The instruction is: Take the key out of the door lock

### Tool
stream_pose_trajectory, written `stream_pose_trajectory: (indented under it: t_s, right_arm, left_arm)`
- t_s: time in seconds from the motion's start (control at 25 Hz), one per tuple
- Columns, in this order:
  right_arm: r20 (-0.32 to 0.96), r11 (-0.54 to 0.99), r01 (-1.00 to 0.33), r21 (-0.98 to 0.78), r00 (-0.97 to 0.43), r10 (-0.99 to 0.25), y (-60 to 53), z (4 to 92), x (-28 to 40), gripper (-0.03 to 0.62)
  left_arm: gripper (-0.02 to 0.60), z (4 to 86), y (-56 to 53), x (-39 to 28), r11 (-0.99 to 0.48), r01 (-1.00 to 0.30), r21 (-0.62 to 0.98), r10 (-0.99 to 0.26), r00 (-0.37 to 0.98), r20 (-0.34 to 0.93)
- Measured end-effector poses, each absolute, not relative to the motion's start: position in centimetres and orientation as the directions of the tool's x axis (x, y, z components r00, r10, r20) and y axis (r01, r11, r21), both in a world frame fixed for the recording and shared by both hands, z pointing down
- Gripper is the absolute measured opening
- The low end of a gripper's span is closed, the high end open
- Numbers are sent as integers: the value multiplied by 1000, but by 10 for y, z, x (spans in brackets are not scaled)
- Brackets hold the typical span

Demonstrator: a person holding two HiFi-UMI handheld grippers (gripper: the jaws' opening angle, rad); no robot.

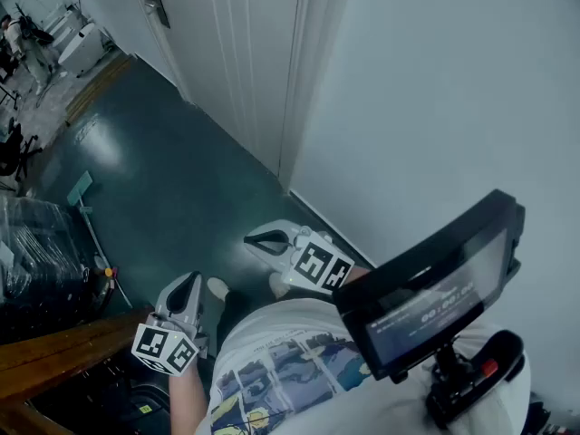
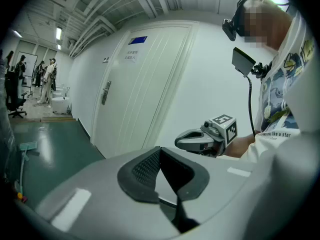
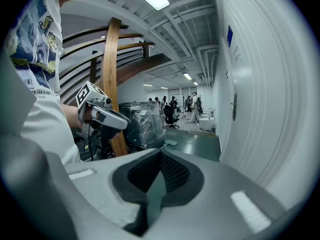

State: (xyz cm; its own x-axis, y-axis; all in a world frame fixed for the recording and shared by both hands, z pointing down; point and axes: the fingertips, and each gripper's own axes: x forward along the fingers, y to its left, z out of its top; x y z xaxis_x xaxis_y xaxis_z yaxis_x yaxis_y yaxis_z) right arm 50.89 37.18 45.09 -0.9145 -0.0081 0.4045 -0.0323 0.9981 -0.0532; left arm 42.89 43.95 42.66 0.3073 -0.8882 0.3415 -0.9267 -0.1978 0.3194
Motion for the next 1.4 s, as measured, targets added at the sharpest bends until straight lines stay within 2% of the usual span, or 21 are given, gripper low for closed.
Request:
stream_pose_trajectory:
  t_s: [0.36,0.68,1.2,1.4]
  right_arm:
    - [428,997,-39,-67,-904,-7,363,460,484,2]
    - [427,998,-42,-36,-904,-23,355,456,435,6]
    - [419,993,-114,-31,-903,-91,349,445,280,17]
    - [430,992,-118,-47,-899,-87,335,455,247,17]
  left_arm:
    - [5,433,425,404,-227,-922,313,-881,331,338]
    - [5,430,417,354,-238,-913,330,-886,344,313]
    - [5,423,426,189,-242,-918,314,-904,331,271]
    - [5,431,406,152,-222,-916,334,-911,316,263]
